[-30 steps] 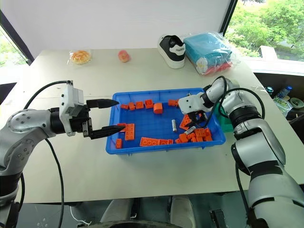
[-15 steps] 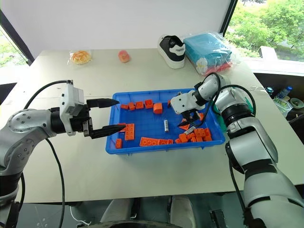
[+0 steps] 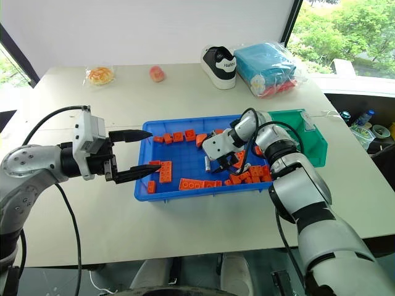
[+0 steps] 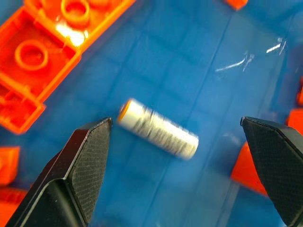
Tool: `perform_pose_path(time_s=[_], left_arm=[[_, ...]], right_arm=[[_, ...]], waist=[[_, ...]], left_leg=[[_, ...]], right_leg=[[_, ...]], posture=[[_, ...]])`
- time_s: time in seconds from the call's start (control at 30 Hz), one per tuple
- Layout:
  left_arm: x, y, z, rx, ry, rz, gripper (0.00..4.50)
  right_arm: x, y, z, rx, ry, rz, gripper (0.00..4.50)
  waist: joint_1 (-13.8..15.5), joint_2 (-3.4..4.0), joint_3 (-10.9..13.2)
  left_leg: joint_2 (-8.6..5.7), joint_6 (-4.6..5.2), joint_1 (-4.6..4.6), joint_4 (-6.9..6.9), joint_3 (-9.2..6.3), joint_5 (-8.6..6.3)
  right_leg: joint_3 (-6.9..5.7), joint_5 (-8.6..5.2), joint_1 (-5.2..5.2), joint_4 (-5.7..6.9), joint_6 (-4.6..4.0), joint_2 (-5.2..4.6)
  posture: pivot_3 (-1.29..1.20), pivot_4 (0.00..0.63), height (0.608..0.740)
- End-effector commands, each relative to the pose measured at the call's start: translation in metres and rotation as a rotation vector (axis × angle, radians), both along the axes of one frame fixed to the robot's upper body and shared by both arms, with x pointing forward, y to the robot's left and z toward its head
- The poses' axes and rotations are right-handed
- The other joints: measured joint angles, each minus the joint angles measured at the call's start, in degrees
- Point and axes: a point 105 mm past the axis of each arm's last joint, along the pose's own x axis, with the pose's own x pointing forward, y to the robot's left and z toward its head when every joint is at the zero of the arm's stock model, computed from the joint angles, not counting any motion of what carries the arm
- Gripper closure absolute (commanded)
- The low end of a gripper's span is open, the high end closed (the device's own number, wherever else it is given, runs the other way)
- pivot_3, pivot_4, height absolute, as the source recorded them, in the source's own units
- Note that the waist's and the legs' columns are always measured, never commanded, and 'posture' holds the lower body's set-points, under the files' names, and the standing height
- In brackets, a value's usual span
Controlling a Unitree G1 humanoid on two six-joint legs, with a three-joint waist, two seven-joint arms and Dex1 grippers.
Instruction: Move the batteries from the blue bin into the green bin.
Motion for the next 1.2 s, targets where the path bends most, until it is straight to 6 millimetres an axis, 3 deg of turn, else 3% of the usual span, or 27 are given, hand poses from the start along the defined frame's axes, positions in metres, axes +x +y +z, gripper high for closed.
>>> perform_pose_path(time_s=[0.03,0.23,0.47,0.8,0.93,1.13,1.2], left_arm=[[-0.003,0.003,0.012,0.003,-0.051,0.01,0.0],[-0.005,0.005,0.015,0.006,-0.056,0.019,0.0],[-0.002,0.009,0.012,0.007,-0.054,0.024,0.0],[0.001,0.008,0.014,0.003,-0.071,0.012,0.0],[0.001,0.007,0.017,0.006,-0.077,0.012,0.0],[0.001,0.005,0.019,0.006,-0.082,0.012,0.0],[0.001,0.004,0.019,0.004,-0.083,0.011,0.0]], right_arm=[[-0.001,0.008,0.0,-0.012,-0.007,0.031,0.05],[0.0,0.001,-0.011,-0.055,-0.006,0.003,0.05],[0.003,-0.016,-0.009,-0.106,-0.002,-0.021,0.05],[0.0,-0.017,-0.016,-0.119,0.018,-0.024,0.05],[-0.002,-0.016,-0.019,-0.115,0.039,-0.021,1.35],[-0.003,-0.014,-0.018,-0.09,0.051,-0.023,4.45],[-0.004,-0.013,-0.018,-0.081,0.063,-0.025,4.45]], waist=[[0.0,-0.02,0.0],[0.0,-0.05,0.0],[0.2,-0.05,0.0],[0.2,-0.05,0.0],[0.1,-0.06,0.0],[0.0,-0.1,-0.1],[0.0,-0.1,-0.1]], left_leg=[[0.0,0.0,0.02,-0.01,-0.01,0.0],[0.0,0.0,0.17,-0.04,-0.04,0.0],[0.0,0.0,0.55,-0.11,-0.04,-0.02],[0.0,0.0,0.57,-0.14,-0.01,-0.02],[0.0,0.0,0.59,-0.14,-0.02,-0.02],[0.0,0.0,0.59,-0.21,0.03,-0.01],[0.01,-0.01,0.6,-0.23,0.03,-0.01]], right_leg=[[0.01,0.0,0.02,0.0,0.0,0.0],[0.03,-0.02,0.13,-0.01,-0.01,0.0],[0.06,-0.18,0.24,-0.01,-0.12,-0.04],[0.1,-0.18,0.24,0.01,-0.12,-0.04],[0.11,-0.18,0.24,0.01,-0.12,-0.04],[0.17,-0.17,0.39,0.04,-0.11,-0.03],[0.17,-0.18,0.4,0.03,-0.12,-0.03]], posture=[[0.0,0.15,0.707],[0.0,0.15,0.707],[0.0,0.15,0.707],[0.0,0.15,0.707],[0.0,0.15,0.707],[0.0,0.15,0.707],[0.0,0.15,0.707]])
